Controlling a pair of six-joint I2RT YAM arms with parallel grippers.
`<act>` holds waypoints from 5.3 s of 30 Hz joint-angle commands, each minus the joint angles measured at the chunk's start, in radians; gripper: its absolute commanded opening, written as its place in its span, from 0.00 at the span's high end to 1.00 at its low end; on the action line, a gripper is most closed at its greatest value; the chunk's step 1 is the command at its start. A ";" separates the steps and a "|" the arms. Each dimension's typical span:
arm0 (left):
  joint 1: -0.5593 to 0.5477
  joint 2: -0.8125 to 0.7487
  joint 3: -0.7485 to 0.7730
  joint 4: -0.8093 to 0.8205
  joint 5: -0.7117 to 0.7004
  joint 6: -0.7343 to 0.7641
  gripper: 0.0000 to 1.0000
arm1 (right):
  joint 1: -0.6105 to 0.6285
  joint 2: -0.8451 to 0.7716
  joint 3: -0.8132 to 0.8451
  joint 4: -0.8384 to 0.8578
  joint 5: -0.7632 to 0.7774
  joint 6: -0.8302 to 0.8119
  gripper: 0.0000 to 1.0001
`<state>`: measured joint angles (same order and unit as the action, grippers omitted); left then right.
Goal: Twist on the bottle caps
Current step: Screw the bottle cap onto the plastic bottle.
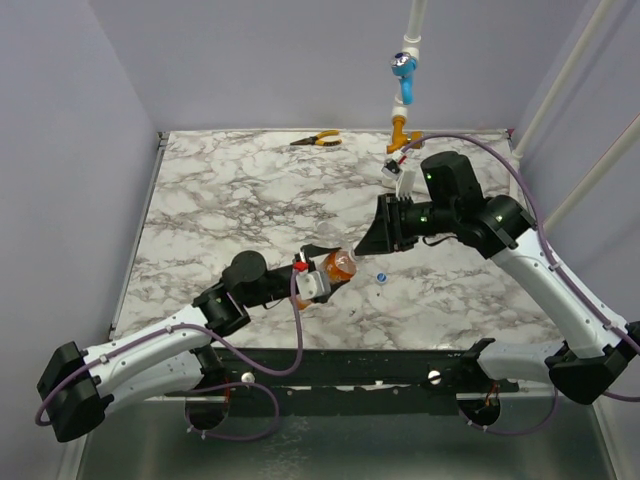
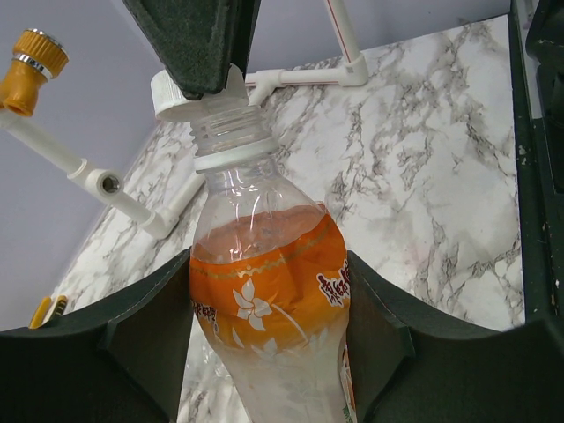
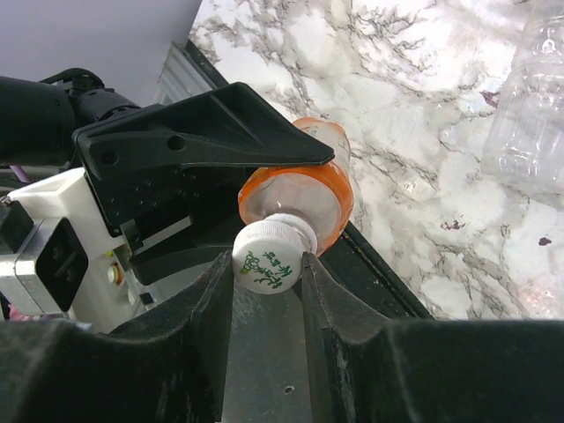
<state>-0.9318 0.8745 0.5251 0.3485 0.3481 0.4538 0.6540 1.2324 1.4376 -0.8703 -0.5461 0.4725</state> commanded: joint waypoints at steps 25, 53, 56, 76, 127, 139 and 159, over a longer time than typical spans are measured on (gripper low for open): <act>-0.038 0.007 0.051 -0.019 -0.011 0.065 0.59 | -0.004 0.014 -0.025 -0.066 -0.011 -0.049 0.65; -0.170 0.241 0.098 0.226 -0.448 0.255 0.67 | -0.004 0.034 -0.177 0.004 0.192 0.225 0.69; -0.186 0.257 0.092 0.273 -0.474 0.263 0.67 | -0.004 0.033 -0.195 0.041 0.199 0.285 0.68; -0.281 0.327 0.006 0.596 -0.686 0.432 0.68 | -0.004 0.109 -0.128 0.081 0.290 0.626 0.73; -0.277 0.552 -0.103 1.094 -0.771 0.363 0.67 | 0.009 0.237 0.207 -0.096 0.497 0.686 0.48; -0.279 0.509 -0.154 1.106 -0.742 0.287 0.67 | 0.007 0.208 0.194 -0.075 0.577 0.663 0.33; -0.274 0.257 -0.199 0.714 -0.650 -0.020 0.67 | 0.132 0.053 0.173 0.119 0.592 -0.056 0.16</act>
<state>-1.2083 1.1809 0.3496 1.1595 -0.3603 0.5289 0.7551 1.3003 1.6035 -0.7883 0.0681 0.6022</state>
